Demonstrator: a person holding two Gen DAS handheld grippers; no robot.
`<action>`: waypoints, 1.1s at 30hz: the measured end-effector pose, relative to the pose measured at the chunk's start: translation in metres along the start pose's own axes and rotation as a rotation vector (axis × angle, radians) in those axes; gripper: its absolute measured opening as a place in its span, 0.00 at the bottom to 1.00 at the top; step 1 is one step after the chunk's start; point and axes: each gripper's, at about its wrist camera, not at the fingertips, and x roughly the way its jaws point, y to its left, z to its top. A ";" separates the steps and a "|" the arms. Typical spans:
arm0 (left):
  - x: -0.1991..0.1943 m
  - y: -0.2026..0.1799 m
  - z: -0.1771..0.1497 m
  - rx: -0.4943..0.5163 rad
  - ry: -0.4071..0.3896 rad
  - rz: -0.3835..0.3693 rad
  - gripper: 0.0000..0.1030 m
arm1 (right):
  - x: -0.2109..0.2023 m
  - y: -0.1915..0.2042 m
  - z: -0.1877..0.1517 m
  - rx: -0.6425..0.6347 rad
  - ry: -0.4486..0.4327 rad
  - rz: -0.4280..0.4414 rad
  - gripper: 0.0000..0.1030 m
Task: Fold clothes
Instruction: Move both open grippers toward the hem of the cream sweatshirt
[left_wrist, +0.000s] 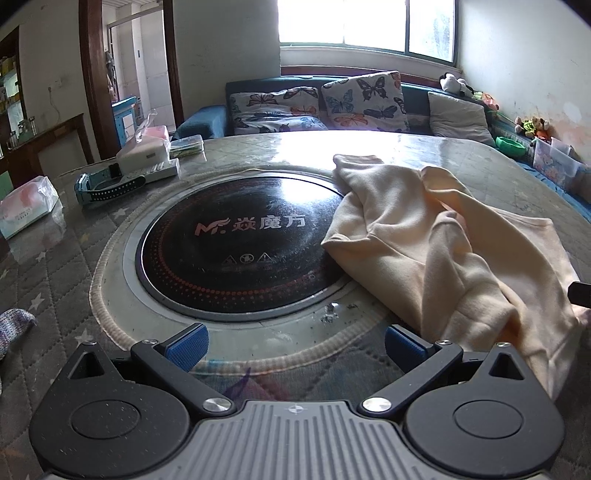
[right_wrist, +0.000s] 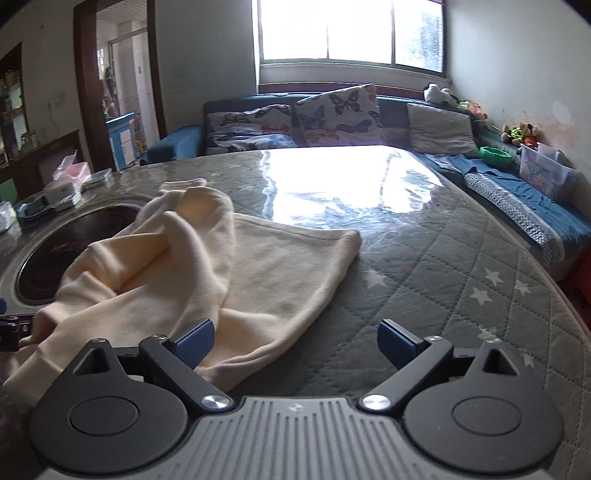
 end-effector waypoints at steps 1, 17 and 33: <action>-0.002 0.000 -0.001 0.003 0.000 -0.002 1.00 | -0.003 0.003 -0.001 -0.006 -0.001 0.012 0.92; -0.034 -0.008 -0.015 0.053 -0.019 -0.023 1.00 | -0.048 0.020 -0.021 -0.025 -0.017 0.077 0.78; -0.058 -0.022 -0.022 0.092 -0.051 -0.049 1.00 | -0.075 0.028 -0.029 -0.047 -0.057 0.094 0.74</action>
